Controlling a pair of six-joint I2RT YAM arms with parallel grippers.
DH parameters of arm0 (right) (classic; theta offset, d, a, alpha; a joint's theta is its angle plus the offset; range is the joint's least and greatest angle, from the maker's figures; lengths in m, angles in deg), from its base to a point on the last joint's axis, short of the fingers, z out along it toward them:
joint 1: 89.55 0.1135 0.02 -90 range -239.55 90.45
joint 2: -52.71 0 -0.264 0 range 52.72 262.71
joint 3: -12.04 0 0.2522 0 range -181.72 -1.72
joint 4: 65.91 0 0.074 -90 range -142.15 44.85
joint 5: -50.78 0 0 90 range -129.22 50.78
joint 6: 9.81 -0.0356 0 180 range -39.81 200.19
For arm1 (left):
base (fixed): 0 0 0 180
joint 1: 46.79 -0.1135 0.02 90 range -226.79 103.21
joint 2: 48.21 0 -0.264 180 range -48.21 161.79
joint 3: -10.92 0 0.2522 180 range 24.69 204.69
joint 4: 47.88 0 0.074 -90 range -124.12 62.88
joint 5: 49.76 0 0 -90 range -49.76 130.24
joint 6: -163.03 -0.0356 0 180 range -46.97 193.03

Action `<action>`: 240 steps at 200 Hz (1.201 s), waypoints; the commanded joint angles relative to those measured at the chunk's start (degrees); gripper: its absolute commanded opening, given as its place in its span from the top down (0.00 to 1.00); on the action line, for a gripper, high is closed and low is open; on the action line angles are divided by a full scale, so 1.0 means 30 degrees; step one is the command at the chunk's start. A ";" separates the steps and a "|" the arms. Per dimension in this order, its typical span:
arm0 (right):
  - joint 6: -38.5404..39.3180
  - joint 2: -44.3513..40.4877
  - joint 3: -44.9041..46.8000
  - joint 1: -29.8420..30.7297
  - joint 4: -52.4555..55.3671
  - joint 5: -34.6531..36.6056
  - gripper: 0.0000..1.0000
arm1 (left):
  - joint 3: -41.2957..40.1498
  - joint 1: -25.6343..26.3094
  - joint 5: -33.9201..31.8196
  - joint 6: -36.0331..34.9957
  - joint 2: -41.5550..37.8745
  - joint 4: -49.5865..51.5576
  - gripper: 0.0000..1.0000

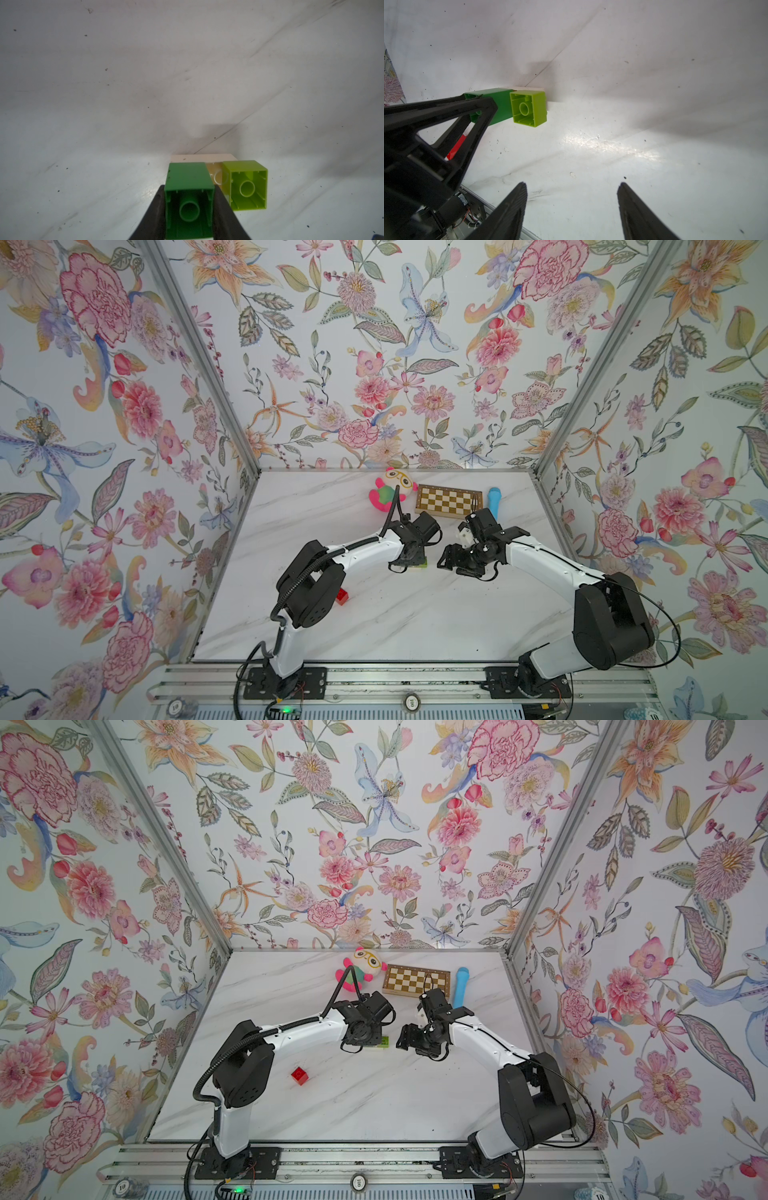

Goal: Assemble the letter r with lego
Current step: Assemble the lego brick with the lego brick.

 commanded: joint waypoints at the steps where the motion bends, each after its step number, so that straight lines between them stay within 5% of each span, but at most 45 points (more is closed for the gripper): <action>1: 0.0099 0.0076 -0.0014 0.0248 0.0456 -0.0024 0.28 | -0.1181 0.0064 0.1028 -0.0266 0.1896 0.0271 0.80; 176: -0.0474 -0.0241 0.0343 0.0447 0.0239 -0.0013 0.28 | -0.1607 0.0008 0.1596 -0.0951 0.2364 -0.0093 0.80; 240: -0.0416 -0.0700 0.0322 0.0156 0.0245 -0.0015 0.24 | -0.0458 -0.0011 0.1018 -0.1177 0.1751 0.0862 0.61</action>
